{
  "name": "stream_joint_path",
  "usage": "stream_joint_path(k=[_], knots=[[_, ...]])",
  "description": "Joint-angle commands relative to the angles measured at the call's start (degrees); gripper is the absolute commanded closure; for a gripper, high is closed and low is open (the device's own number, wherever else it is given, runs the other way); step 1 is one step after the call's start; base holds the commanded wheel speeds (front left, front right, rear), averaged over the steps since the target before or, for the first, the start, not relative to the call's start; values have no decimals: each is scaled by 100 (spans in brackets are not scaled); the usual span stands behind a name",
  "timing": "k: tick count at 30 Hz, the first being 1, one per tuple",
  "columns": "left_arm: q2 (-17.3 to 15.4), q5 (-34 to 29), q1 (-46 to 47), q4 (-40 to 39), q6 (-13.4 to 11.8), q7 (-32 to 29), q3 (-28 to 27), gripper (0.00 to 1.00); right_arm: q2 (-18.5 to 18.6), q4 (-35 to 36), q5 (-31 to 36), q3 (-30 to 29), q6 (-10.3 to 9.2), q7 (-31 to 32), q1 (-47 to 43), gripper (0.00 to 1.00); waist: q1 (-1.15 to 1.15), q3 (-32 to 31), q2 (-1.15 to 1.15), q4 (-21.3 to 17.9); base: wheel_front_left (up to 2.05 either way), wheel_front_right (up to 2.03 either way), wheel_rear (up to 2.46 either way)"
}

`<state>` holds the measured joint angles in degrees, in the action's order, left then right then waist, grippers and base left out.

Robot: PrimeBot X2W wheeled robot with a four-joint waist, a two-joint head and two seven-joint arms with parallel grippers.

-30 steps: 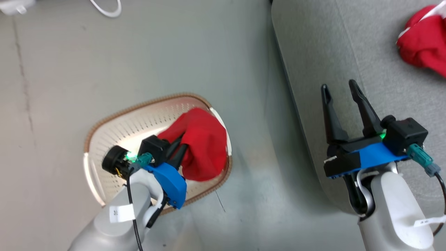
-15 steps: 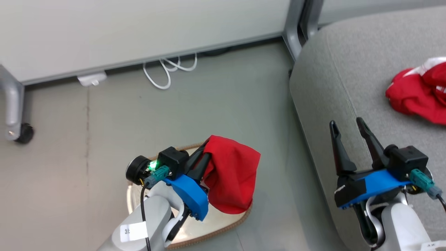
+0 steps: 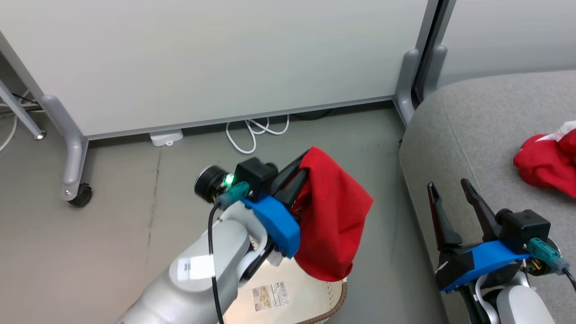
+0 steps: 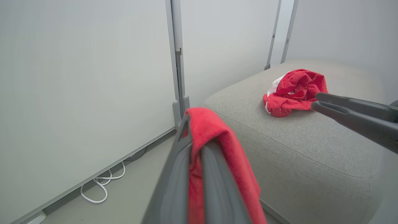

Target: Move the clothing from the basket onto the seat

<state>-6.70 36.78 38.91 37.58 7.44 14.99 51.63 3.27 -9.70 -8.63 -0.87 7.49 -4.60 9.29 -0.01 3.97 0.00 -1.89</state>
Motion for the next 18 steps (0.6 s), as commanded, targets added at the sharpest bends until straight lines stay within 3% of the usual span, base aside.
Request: stream_joint_path(k=[1,18], knots=[[33,70,225,47,6,-12,85,100,-1,32,19,4,1,24,-105,0,1,-102,0,61,0,0,0],[316,619,1203,476,-12,-486,333,100,-33,136,-21,14,1,126,-299,0,1,-266,0,111,0,0,0]])
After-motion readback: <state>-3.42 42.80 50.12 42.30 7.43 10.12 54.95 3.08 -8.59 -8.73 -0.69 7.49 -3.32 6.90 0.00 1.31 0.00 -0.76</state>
